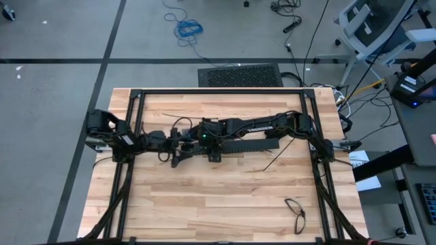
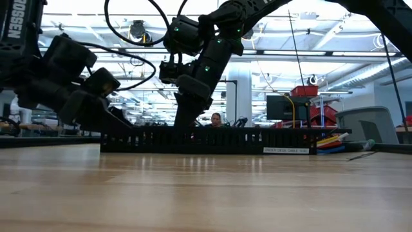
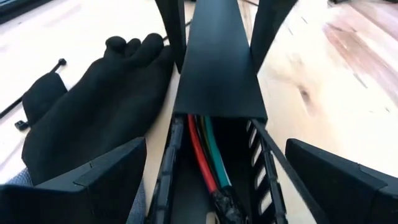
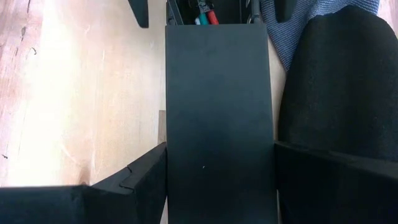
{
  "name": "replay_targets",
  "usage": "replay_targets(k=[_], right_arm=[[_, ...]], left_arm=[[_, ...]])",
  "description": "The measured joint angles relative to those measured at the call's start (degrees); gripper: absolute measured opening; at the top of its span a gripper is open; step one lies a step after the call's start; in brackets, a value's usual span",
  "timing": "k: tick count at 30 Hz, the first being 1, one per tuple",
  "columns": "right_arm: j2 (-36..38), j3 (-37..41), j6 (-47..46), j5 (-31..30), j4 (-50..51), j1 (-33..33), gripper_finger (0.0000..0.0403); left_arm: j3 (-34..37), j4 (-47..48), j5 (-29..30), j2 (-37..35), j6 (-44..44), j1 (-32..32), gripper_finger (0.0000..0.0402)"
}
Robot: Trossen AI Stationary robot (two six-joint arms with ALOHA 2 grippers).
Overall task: Ziptie cables
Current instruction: Close the cable duct
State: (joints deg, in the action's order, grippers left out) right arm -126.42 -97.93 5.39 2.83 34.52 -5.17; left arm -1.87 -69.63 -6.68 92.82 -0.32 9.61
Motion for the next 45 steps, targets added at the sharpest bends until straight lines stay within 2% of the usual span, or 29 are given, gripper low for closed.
replay_targets(k=[4, 15, 45], right_arm=[[0.0, 0.0, 0.0, 0.0, 0.0, 0.0, 0.0242], [0.0, 0.0, -0.2, 0.0, 0.0, 0.0, 0.0242], [0.0, 0.0, -0.2, 0.0, 0.0, 0.0, 0.0242]], left_arm=[[1.4, -0.5, 0.8, 0.0, 0.0, 0.0, 0.0374], [1.5, -2.0, 1.4, 0.0, -0.4, 0.1, 0.0326], [1.6, -1.0, 2.6, 0.0, -1.8, 0.0, 0.0324]])
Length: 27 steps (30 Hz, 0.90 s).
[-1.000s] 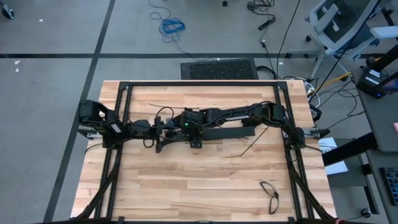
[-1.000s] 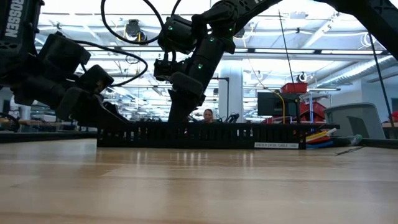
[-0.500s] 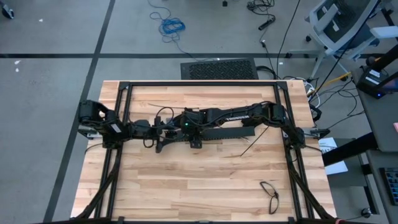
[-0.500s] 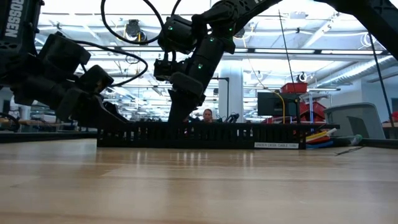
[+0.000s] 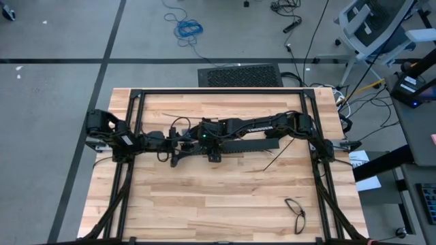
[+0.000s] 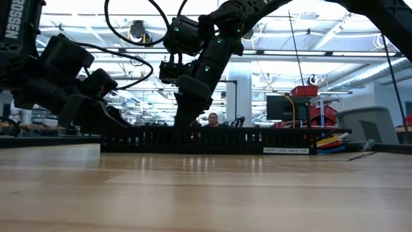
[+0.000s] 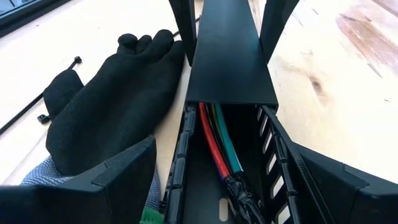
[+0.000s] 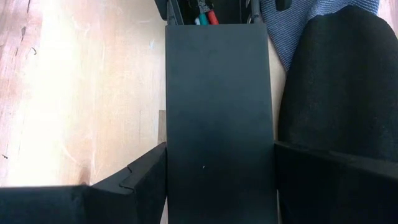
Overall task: Ziptie cables
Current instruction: Close the cable duct
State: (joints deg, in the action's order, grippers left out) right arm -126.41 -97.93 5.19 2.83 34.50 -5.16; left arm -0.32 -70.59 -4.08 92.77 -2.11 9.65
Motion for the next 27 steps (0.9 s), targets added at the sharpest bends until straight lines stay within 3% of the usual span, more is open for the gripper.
replay_targets(k=[10, 15, 27], right_arm=[[0.0, 0.0, -0.2, -0.2, 0.0, 0.0, 0.0242], [0.0, 0.0, -0.3, -0.2, 0.1, 0.0, 0.0242], [0.0, 0.0, -0.5, -0.2, -0.1, 0.0, 0.0242]], left_arm=[[-1.2, -0.2, 0.1, 3.1, -0.2, 0.0, 0.0300], [-2.3, -4.6, -0.1, 6.1, 0.1, 0.0, 0.0282], [-1.2, -5.6, -0.1, 6.3, 0.2, 0.0, 0.0280]])
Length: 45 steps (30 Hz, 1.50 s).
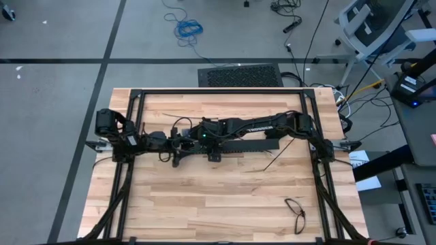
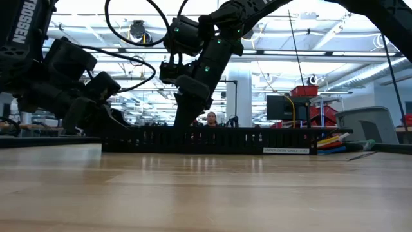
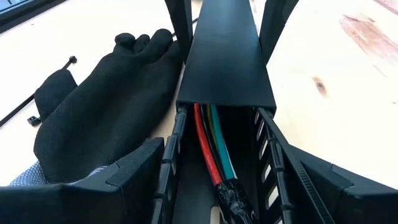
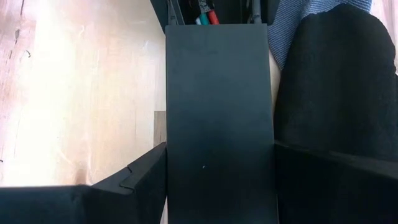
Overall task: Ziptie cables
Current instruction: Close the cable duct
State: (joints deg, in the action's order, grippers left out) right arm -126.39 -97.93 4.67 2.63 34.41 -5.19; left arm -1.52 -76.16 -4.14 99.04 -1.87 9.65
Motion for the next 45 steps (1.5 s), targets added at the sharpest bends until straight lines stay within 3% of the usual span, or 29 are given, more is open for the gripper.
replay_targets(k=[9, 19, 45], right_arm=[[0.0, 0.0, -0.1, 0.0, 0.0, 0.0, 0.0242], [0.0, 0.0, -0.5, 0.1, 0.1, 0.0, 0.0242], [-0.4, -1.6, 1.9, 0.2, -4.9, 0.6, 0.0242]], left_arm=[[0.0, 0.2, 0.2, 0.0, -0.4, 0.0, 0.0278], [0.0, -0.1, 0.2, 0.0, -0.5, 0.0, 0.0221], [-0.2, -0.1, 0.1, 0.0, -0.4, 0.0, 0.0217]])
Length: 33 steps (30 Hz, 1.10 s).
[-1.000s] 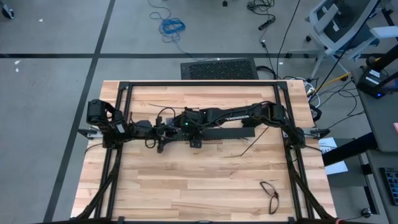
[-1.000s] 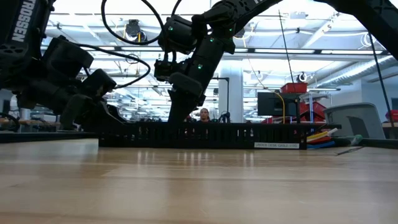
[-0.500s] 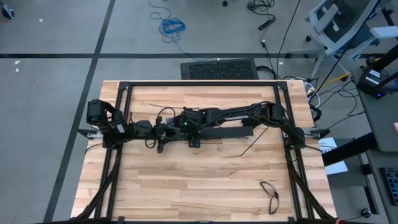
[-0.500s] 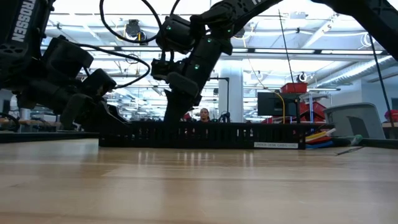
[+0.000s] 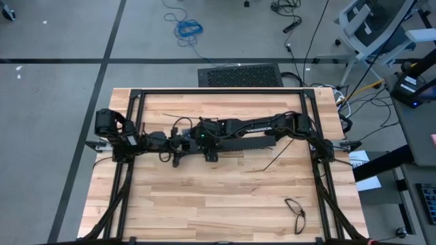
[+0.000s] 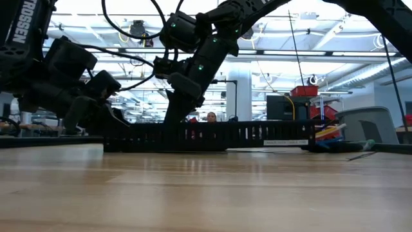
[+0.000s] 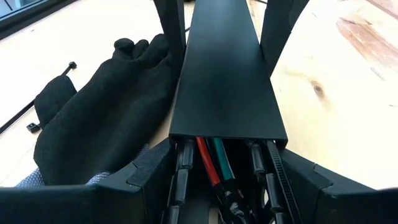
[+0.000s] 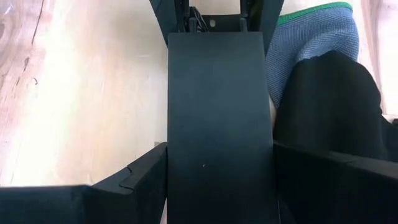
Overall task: Ziptie cables
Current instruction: Close the cable duct
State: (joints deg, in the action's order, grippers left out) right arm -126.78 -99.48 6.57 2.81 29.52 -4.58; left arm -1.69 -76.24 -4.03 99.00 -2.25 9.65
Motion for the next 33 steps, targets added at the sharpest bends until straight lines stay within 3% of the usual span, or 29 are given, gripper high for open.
replay_targets(k=[19, 33], right_arm=[[0.2, -0.3, 0.3, 0.0, 1.2, 0.0, 0.0242], [0.5, -0.5, 0.5, 0.5, 0.7, 0.1, 0.0242]], left_arm=[[-0.7, -0.6, 0.0, 0.1, -0.2, 0.0, 0.0225], [-1.0, -0.6, 1.2, 0.0, -0.1, 0.0, 0.0371]])
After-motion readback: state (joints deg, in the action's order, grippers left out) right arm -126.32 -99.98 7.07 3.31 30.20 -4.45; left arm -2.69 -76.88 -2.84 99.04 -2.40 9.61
